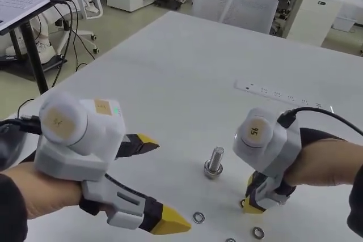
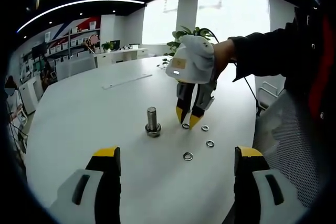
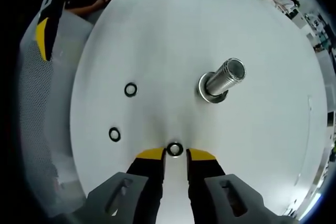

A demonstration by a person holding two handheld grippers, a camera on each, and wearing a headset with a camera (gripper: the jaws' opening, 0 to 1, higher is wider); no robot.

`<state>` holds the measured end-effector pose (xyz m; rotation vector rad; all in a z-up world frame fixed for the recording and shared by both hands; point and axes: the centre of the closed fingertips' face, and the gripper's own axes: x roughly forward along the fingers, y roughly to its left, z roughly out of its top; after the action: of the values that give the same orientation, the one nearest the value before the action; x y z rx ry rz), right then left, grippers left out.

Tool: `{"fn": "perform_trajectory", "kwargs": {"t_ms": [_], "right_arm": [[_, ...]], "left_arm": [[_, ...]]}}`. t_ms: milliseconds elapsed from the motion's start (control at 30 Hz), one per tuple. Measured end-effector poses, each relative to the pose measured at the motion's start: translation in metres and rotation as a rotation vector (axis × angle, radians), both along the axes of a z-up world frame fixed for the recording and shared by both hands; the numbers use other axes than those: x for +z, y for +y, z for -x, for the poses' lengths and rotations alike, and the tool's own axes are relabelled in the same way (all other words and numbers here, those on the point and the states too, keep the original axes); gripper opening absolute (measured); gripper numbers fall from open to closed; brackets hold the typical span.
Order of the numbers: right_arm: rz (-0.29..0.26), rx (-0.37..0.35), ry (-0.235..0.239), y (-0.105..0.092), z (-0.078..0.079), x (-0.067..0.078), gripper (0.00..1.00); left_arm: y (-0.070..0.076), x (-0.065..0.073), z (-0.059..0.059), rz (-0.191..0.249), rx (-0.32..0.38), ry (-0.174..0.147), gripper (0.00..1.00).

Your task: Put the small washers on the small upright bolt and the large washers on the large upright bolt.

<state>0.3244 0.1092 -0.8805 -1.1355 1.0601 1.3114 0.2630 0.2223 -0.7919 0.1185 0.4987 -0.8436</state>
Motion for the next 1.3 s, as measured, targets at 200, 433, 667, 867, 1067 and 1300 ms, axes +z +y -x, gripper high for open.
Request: {"fn": "perform_trajectory", "kwargs": {"t_ms": [200, 433, 667, 867, 1067, 1300], "right_arm": [[-0.001, 0.007, -0.005, 0.0, 0.001, 0.0, 0.15], [-0.005, -0.007, -0.003, 0.0, 0.001, -0.001, 0.14], [0.002, 0.001, -0.002, 0.0, 0.001, -0.001, 0.14], [0.002, -0.002, 0.001, -0.001, 0.002, -0.001, 0.14], [-0.006, -0.007, -0.001, -0.002, 0.004, 0.003, 0.14], [-0.015, -0.021, -0.003, -0.006, 0.004, 0.009, 0.14]], "left_arm": [[-0.001, 0.001, 0.0, 0.002, 0.0, -0.001, 0.89], [-0.001, 0.0, 0.0, 0.004, -0.001, -0.001, 0.89], [-0.001, -0.001, 0.0, 0.004, 0.0, 0.001, 0.89], [-0.001, -0.002, 0.001, 0.003, -0.004, 0.002, 0.89], [-0.003, -0.001, 0.002, 0.0, -0.014, 0.003, 0.89], [-0.008, 0.001, 0.002, -0.003, -0.026, 0.0, 0.89]]}}
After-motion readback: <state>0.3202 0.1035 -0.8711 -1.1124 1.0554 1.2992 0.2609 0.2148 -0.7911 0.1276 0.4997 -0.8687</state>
